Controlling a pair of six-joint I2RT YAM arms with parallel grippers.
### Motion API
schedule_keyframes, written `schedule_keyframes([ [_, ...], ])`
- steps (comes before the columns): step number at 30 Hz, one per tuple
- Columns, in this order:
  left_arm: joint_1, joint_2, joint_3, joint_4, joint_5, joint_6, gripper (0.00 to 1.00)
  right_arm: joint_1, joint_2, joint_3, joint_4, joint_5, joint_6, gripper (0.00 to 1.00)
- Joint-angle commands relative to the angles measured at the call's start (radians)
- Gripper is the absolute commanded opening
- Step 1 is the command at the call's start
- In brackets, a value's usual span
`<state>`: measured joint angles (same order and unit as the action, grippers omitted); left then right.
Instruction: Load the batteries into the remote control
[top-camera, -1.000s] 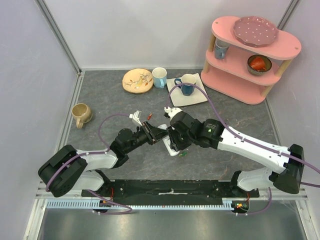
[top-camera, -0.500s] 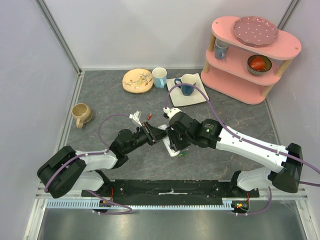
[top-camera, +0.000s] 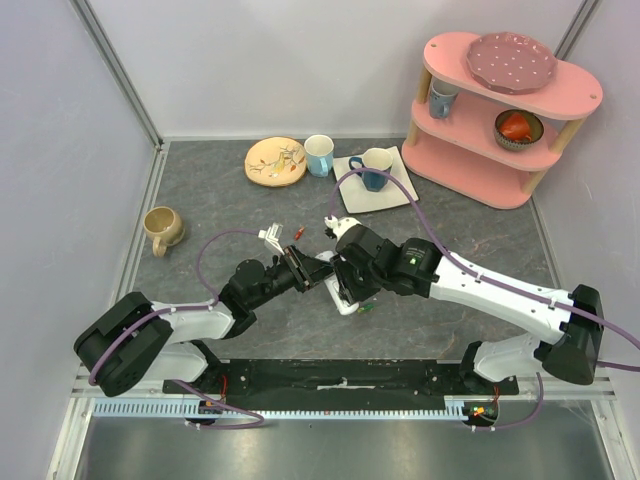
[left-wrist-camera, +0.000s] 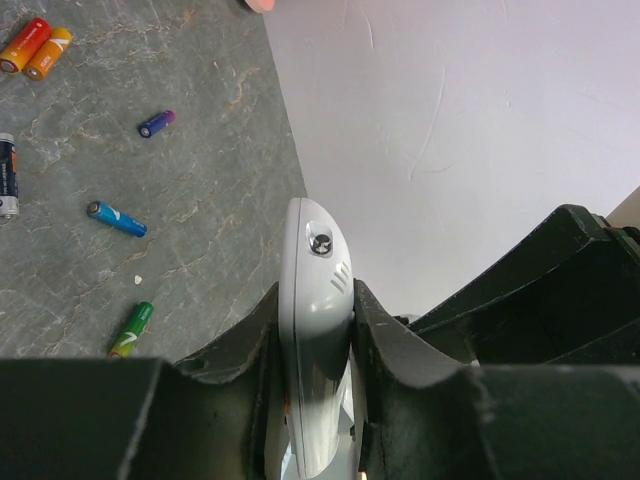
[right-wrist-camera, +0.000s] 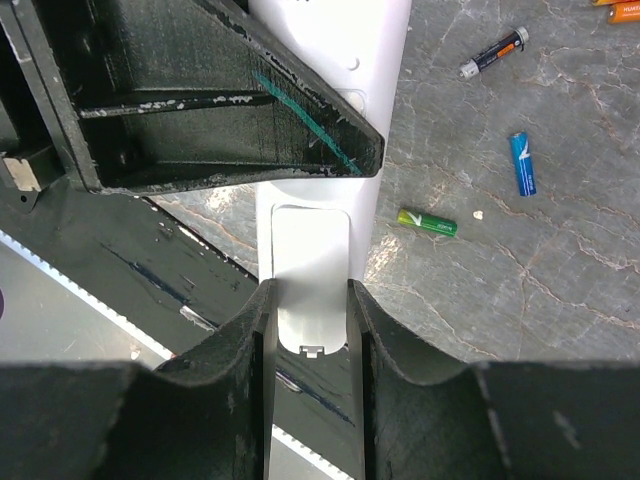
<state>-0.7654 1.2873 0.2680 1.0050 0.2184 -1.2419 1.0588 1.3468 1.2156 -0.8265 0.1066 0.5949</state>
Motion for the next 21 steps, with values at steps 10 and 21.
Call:
schedule_keyframes([
  [10,-0.018,-0.048,0.000,0.113,0.052,0.012,0.02,0.004,0.023,0.022,0.018,0.034,0.005,0.00],
  [21,-0.031,-0.034,-0.007,0.159,0.082,0.001,0.02,-0.003,0.026,0.030,0.017,0.061,0.005,0.00],
])
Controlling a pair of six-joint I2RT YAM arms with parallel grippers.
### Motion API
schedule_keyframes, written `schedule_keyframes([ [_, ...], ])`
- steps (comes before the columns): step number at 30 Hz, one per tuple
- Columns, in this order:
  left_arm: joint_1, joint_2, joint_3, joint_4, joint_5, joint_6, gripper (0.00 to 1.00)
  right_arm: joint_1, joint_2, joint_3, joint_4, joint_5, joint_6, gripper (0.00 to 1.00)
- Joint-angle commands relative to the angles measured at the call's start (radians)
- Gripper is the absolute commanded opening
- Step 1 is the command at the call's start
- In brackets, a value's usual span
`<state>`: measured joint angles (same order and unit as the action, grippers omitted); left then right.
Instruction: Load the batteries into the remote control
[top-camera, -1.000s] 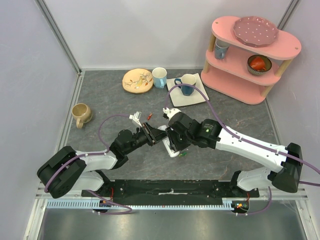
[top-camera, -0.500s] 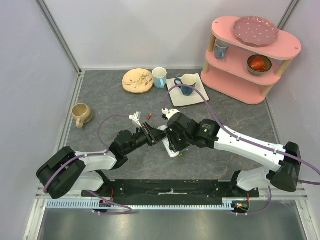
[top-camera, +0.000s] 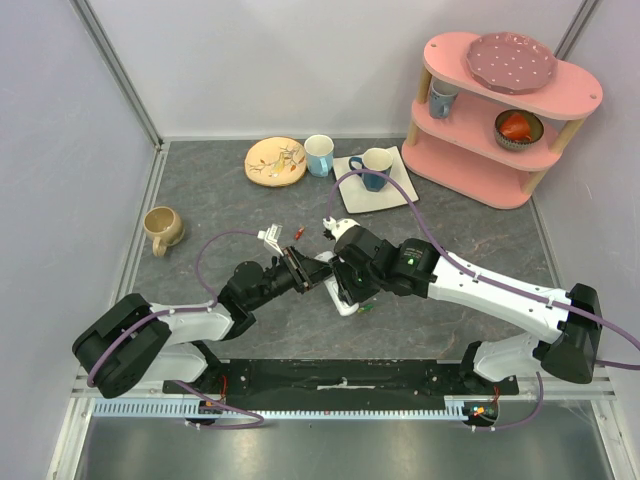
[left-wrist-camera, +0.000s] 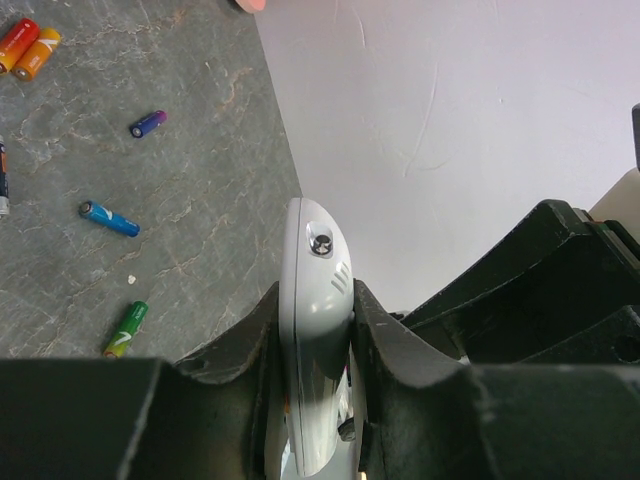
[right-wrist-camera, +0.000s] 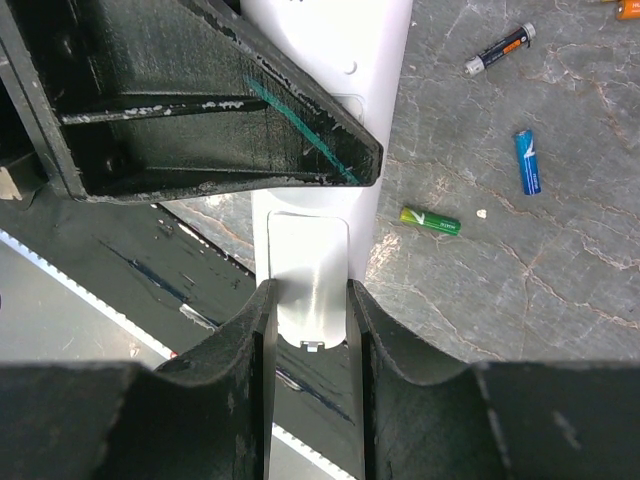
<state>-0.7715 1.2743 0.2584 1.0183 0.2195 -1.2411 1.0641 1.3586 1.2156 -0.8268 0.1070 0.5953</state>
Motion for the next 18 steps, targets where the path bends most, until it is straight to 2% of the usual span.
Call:
schedule_keyframes([
  [1,-0.028,-0.017,0.001,0.157,0.083,-0.001,0.02,-0.010,0.014,0.030,0.017,0.060,0.004,0.00],
  [6,-0.034,-0.003,-0.002,0.187,0.095,-0.009,0.02,-0.019,0.013,0.027,0.018,0.069,0.000,0.03],
  [10,-0.035,0.010,0.001,0.201,0.107,-0.015,0.02,-0.024,0.008,0.030,0.020,0.076,0.001,0.16],
  [18,-0.035,0.031,0.001,0.216,0.106,-0.037,0.02,-0.026,0.000,0.027,0.020,0.074,0.001,0.25],
])
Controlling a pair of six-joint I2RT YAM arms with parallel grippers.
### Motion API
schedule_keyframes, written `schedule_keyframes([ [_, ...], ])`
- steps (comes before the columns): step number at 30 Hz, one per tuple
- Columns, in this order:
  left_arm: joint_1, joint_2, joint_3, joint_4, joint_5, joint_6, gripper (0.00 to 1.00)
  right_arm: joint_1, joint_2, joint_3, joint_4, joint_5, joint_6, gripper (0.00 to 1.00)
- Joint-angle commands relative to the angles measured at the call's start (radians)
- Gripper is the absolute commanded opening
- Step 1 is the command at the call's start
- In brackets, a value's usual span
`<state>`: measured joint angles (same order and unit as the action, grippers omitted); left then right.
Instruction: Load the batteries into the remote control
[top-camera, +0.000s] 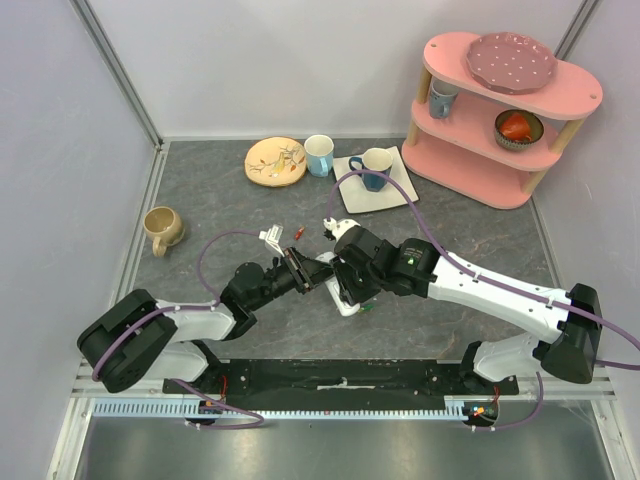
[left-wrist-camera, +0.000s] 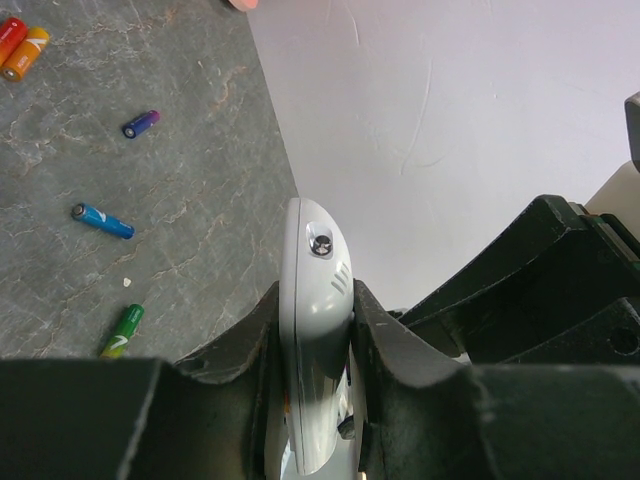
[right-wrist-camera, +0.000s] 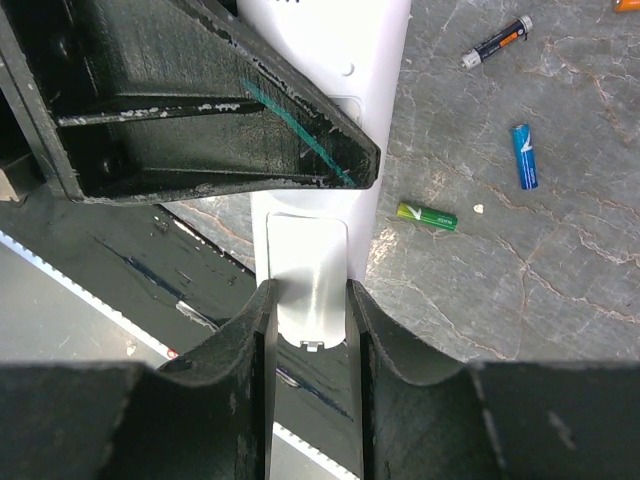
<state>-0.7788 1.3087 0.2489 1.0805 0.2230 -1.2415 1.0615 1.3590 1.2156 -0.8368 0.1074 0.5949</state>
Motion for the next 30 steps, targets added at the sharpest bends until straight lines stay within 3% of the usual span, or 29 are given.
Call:
schedule_keyframes([
  [1,-0.028,0.000,0.010,0.154,0.101,-0.039,0.02,-0.023,0.000,0.027,0.031,0.075,0.002,0.28],
  [13,-0.028,0.006,0.006,0.145,0.072,-0.056,0.02,-0.023,-0.011,0.012,0.030,0.066,-0.001,0.44],
  [30,-0.027,0.015,-0.011,0.125,0.030,-0.053,0.02,-0.023,-0.032,0.038,0.030,0.058,0.019,0.52],
])
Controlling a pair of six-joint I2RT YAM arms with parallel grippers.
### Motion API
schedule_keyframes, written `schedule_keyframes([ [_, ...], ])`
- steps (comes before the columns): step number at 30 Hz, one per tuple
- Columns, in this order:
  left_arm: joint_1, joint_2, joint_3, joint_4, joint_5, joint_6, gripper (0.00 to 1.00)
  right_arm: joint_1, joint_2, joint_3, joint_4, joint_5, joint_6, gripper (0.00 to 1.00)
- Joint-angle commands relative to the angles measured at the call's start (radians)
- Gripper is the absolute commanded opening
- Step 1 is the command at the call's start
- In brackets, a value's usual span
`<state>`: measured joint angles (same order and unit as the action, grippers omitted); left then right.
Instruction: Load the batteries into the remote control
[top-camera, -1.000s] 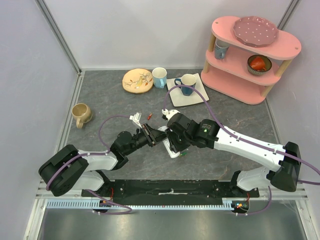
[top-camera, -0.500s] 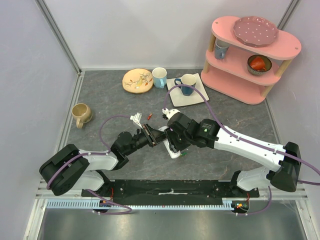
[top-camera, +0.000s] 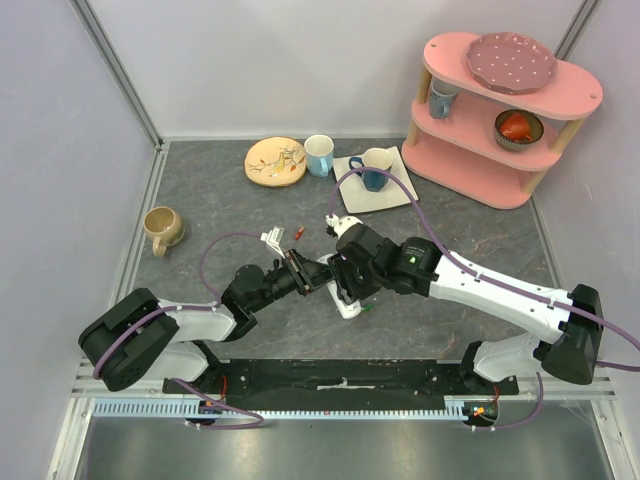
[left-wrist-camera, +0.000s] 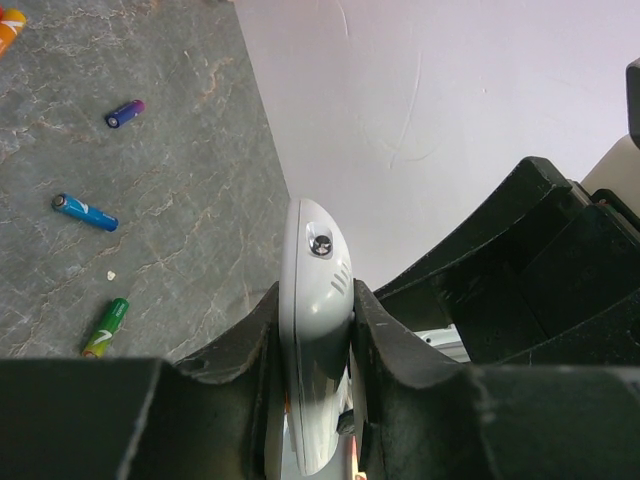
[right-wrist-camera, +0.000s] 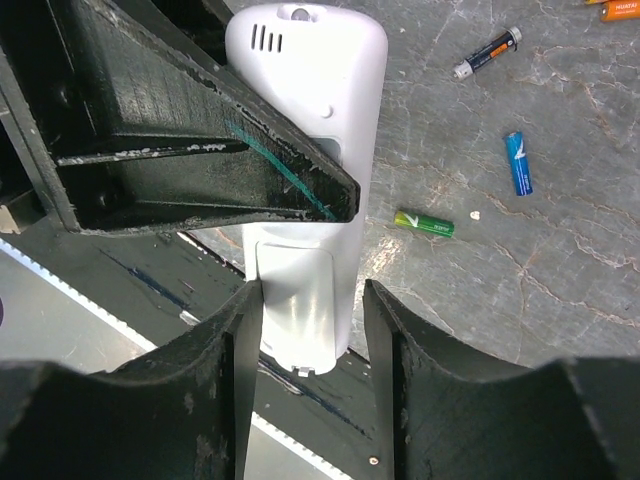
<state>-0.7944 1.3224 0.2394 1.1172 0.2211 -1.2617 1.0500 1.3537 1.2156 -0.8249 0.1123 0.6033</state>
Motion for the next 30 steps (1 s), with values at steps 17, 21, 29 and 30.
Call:
schedule_keyframes([
  [17,-0.012,0.035,-0.003,0.104,0.035,-0.034,0.02,-0.012,-0.028,0.045,0.021,0.027,0.012,0.57],
  [21,-0.014,0.031,-0.002,0.108,0.040,-0.038,0.02,-0.012,-0.028,0.036,0.021,0.032,0.010,0.57],
  [29,-0.014,0.029,0.001,0.115,0.050,-0.044,0.02,-0.013,-0.024,0.030,0.041,0.047,0.012,0.58],
  [30,-0.012,0.031,0.001,0.116,0.050,-0.044,0.02,-0.015,-0.022,0.035,0.041,0.049,0.013,0.58],
])
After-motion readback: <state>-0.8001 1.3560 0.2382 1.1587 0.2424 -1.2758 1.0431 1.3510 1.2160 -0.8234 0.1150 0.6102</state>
